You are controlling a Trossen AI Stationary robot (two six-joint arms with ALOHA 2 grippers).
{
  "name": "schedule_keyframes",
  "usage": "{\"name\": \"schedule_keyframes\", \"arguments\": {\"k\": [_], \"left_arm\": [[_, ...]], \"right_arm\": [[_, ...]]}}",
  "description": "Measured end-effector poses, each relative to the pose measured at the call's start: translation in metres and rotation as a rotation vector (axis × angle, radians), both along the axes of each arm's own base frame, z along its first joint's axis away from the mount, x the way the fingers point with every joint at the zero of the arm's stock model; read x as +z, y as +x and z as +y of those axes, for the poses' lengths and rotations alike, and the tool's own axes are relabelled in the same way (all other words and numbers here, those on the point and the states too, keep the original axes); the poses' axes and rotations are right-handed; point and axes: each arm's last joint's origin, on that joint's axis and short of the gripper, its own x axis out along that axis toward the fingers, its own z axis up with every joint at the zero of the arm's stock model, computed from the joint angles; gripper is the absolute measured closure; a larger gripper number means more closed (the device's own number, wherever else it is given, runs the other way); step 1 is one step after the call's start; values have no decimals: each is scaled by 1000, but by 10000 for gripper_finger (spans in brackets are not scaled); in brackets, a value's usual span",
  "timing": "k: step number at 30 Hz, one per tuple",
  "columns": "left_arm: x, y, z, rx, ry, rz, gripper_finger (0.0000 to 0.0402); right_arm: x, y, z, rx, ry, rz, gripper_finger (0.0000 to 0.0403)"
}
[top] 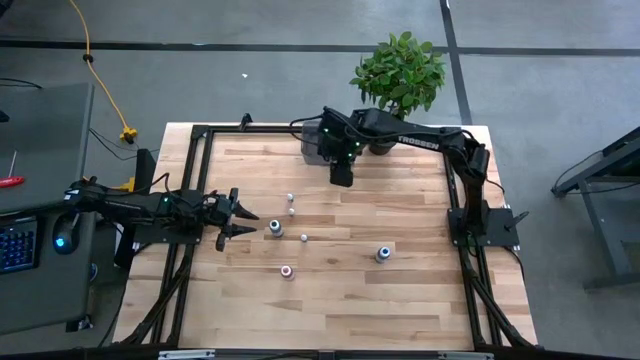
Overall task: Pick & Place food coloring
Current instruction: Put the large violet food into the black bin
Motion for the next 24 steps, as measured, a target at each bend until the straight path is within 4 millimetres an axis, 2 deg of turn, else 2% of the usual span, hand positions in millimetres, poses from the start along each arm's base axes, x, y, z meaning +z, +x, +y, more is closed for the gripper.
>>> {"name": "schedule_keyframes", "arguments": {"k": [4,8,15,24], "left_arm": [[0,0,0,0,0,0,238],[0,0,0,0,0,0,238],[0,0,0,0,0,0,238],[0,0,0,0,0,0,238]], "right_arm": [[-11,0,-11,-11,-28,49,188],[-22,2,-20,-33,-38,80,172],[-43,9,-24,-39,-5,118,170],[-50,9,-28,-69,2,146,171]]}}
